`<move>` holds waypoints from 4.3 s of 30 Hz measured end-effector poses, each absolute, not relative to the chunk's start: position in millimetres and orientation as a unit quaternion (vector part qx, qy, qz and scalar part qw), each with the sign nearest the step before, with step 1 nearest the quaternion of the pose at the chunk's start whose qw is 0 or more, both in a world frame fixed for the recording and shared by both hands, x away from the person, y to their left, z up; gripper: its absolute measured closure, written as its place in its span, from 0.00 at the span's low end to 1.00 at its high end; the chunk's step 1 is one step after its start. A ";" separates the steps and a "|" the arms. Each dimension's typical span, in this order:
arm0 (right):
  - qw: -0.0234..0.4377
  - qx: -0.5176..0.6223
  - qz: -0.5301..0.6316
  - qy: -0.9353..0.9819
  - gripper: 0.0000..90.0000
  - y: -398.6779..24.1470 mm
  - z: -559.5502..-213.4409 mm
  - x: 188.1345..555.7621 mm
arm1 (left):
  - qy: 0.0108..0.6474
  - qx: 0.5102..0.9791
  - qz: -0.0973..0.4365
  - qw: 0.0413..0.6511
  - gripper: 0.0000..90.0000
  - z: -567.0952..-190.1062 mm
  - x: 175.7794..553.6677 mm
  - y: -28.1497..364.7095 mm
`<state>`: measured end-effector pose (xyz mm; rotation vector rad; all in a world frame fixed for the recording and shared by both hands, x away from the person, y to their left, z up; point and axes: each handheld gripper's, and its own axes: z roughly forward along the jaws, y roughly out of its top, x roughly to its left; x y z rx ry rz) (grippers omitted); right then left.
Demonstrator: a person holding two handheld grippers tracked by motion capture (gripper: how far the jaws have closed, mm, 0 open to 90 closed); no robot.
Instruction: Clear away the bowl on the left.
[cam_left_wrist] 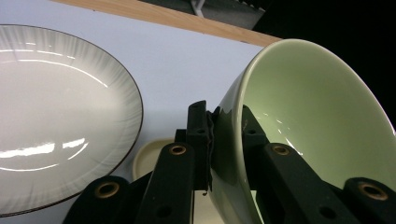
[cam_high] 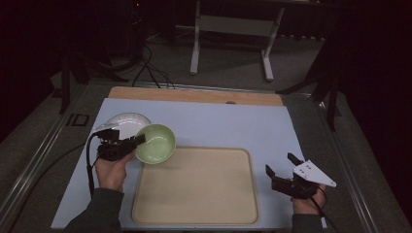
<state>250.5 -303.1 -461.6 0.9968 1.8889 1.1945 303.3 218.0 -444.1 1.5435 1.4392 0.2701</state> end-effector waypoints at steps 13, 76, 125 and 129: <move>0.340 0.382 0.460 0.726 0.15 -302.9 -461.5 250.3 | 0.583 0.645 0.101 0.484 0.90 -449.0 304.4 208.2; 0.341 0.381 0.461 0.725 0.15 -303.6 -461.2 250.5 | 0.545 0.686 0.065 0.478 0.89 -461.7 299.6 161.8; 0.341 0.379 0.461 0.726 0.15 -303.0 -461.2 250.5 | 0.535 0.704 0.049 0.465 0.88 -475.5 299.8 139.8; 0.341 0.379 0.461 0.726 0.15 -303.0 -461.1 250.4 | 0.534 0.706 0.046 0.463 0.88 -477.3 300.0 138.5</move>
